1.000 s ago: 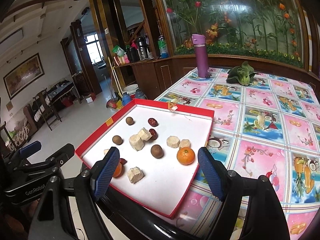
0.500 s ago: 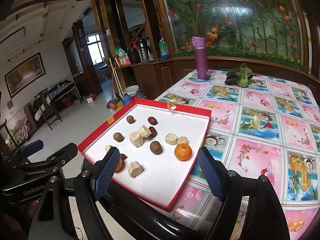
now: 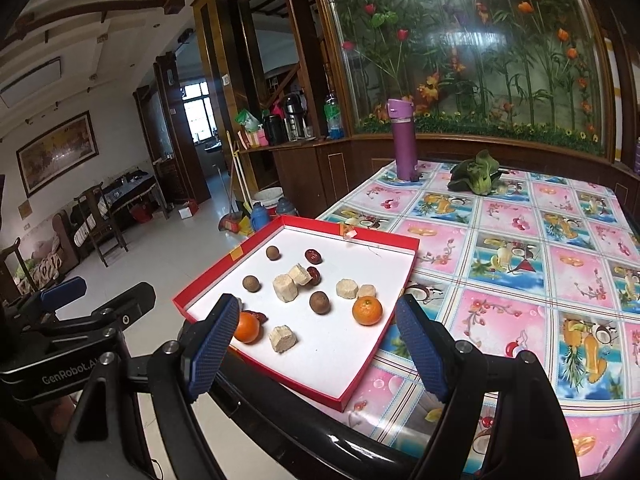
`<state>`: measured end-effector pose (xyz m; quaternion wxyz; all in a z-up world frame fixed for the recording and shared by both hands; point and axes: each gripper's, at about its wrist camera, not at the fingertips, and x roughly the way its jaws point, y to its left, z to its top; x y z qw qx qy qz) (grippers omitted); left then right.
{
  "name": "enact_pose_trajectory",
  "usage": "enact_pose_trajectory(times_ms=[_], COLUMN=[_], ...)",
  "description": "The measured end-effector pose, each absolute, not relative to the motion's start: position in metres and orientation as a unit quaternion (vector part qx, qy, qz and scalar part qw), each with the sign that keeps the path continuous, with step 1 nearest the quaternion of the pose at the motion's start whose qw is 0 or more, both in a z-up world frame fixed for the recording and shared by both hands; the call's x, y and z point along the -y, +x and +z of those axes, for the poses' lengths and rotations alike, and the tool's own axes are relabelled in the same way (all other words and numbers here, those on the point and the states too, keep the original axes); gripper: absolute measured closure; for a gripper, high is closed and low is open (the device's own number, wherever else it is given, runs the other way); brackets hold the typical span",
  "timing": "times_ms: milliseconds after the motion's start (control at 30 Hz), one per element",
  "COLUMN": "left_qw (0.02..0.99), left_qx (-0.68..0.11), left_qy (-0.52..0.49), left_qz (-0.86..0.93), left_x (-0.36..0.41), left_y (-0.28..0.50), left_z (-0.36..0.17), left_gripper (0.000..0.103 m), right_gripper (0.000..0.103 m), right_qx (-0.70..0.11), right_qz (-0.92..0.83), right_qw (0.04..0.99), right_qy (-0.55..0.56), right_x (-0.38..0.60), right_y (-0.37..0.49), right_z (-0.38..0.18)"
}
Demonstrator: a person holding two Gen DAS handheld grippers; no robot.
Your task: Organize fruits
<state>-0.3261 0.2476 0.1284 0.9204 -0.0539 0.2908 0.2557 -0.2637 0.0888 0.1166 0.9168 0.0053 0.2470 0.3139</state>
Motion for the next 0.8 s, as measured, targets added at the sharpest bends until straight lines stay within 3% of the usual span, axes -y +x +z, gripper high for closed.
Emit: enact_pose_trajectory(times_ms=[800], left_qw=[0.928], left_qx=[-0.271], left_qy=[-0.052], left_qz=[0.249], left_x=[-0.237], left_y=[-0.340], left_z=[0.139], left_gripper=[0.000], right_gripper=[0.023], right_qx=[-0.233], right_qz=[0.316], right_qw=[0.920], right_qy=[0.004], right_x=[-0.086], right_y=[-0.276], right_z=[0.121])
